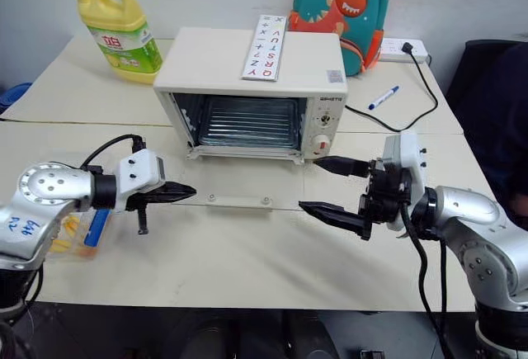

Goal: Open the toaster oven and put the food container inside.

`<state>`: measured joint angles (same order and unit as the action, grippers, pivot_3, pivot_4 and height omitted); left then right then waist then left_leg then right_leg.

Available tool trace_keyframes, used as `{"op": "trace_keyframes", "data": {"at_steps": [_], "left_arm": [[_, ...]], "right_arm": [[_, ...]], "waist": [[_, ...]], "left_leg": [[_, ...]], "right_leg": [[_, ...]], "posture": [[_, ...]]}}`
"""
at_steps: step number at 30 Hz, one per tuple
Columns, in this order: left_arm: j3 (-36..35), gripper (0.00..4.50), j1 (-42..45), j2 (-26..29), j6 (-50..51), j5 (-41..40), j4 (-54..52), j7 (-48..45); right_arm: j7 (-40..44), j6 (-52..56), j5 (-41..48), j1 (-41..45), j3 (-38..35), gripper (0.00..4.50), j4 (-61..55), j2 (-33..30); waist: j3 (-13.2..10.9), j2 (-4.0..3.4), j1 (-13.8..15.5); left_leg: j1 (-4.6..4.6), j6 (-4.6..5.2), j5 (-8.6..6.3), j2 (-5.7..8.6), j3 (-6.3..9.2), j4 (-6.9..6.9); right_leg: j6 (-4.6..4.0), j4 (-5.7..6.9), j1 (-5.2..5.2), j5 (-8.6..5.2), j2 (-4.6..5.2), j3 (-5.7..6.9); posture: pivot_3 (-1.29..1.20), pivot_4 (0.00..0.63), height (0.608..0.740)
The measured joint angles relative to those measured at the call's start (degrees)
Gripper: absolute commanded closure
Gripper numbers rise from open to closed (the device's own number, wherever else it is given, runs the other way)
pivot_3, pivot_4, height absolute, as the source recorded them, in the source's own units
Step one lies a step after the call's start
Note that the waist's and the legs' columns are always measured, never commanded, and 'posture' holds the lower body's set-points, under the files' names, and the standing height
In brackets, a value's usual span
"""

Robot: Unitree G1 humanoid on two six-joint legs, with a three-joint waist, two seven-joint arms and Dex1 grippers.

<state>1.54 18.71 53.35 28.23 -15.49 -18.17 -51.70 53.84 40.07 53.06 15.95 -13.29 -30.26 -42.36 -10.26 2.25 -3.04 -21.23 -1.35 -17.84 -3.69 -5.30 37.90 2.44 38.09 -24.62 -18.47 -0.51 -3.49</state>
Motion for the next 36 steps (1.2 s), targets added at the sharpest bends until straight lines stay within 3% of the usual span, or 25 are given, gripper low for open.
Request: {"op": "trace_keyframes", "data": {"at_steps": [6, 11, 15, 18, 21, 24, 25, 28, 36], "left_arm": [[-3.3, 4.48, -10.4, -3.1, 7.3, 1.0, -11.0, 8.5], [-12.4, 4.48, -18.5, -5.6, 14.6, -0.5, -19.4, 13.1], [-28.4, 3.61, -26.2, -12.8, 25.3, -8.4, -30.0, 15.3], [-46.3, 2.75, -35.6, -21.5, 31.5, -18.6, -37.8, 16.0], [-60.5, 2.02, -46.8, -29.6, 30.9, -30.8, -39.8, 19.6], [-68.7, 1.23, -53.8, -39.3, 26.9, -40.3, -39.6, 25.4], [-70.0, 0.97, -55.3, -42.8, 25.5, -43.4, -38.8, 29.0], [-70.6, 0.09, -56.1, -47.0, 20.3, -53.0, -35.4, 41.1], [-60.4, 0.04, -56.8, -45.5, 5.8, -78.6, -29.5, 77.3]], "right_arm": [[3.0, -0.2, -0.1, 9.7, 5.7, 0.0, 5.4, 0.9], [8.0, -1.0, -1.2, 15.0, 9.4, 0.0, 10.2, 1.9], [13.5, -3.3, -4.4, 18.6, 12.5, 0.0, 15.4, 2.3], [18.3, -6.5, -9.1, 21.9, 16.5, 0.0, 20.8, 2.8], [21.7, -9.5, -12.8, 25.5, 18.6, 0.0, 26.6, 4.3], [24.1, -11.9, -15.5, 28.8, 19.9, 0.0, 31.2, 6.2], [25.0, -12.8, -16.4, 29.7, 20.2, 0.0, 32.9, 7.1], [26.7, -13.8, -17.9, 31.0, 21.6, 0.0, 34.5, 8.6], [28.5, -13.8, -19.2, 31.0, 21.8, 0.0, 35.2, 8.7]], "waist": [[0.0, 0.0, -0.5], [0.0, 0.0, -0.1], [0.0, 0.03, -0.3], [0.0, 0.02, -0.7], [0.0, 0.07, -1.1], [0.0, 0.06, -1.3], [0.0, 0.05, -1.4], [0.0, 0.01, -1.8], [0.0, 0.04, -1.8]], "left_leg": [[0.03, 0.08, -0.05, 0.0, -0.02, 0.0], [0.02, 0.09, -0.05, 0.01, 0.01, 0.0], [0.02, 0.14, -0.09, -0.01, 0.01, 0.01], [0.06, 0.13, -0.09, -0.01, 0.0, 0.02], [0.12, 0.13, -0.1, -0.02, 0.09, 0.06], [0.17, 0.14, -0.11, 0.04, 0.08, 0.08], [0.22, 0.17, -0.13, 0.07, 0.06, 0.08], [0.18, 0.32, -0.26, 0.11, -0.02, 0.07], [0.1, 0.31, -0.53, 0.02, -0.05, 0.09]], "right_leg": [[0.09, -0.06, 0.03, 0.05, 0.04, -0.04], [0.08, -0.09, 0.05, 0.05, 0.09, -0.01], [0.09, -0.17, 0.08, 0.05, 0.1, 0.03], [0.08, -0.15, 0.07, 0.05, 0.09, 0.01], [0.02, -0.13, 0.15, 0.02, 0.11, 0.06], [0.01, -0.2, 0.25, 0.02, 0.17, 0.06], [0.01, -0.22, 0.29, 0.02, 0.17, 0.05], [0.12, -0.35, 0.29, 0.08, 0.19, -0.07], [0.21, -0.53, 0.25, 0.06, 0.2, -0.03]], "posture": [[0.0, 0.15, 0.74], [0.0, 0.15, 0.74], [0.0, 0.15, 0.74], [0.0, 0.15, 0.74], [0.0, 0.15, 0.74], [0.0, 0.15, 0.74], [0.0, 0.15, 0.74], [0.0, 0.15, 0.74], [0.0, 0.15, 0.74]]}}
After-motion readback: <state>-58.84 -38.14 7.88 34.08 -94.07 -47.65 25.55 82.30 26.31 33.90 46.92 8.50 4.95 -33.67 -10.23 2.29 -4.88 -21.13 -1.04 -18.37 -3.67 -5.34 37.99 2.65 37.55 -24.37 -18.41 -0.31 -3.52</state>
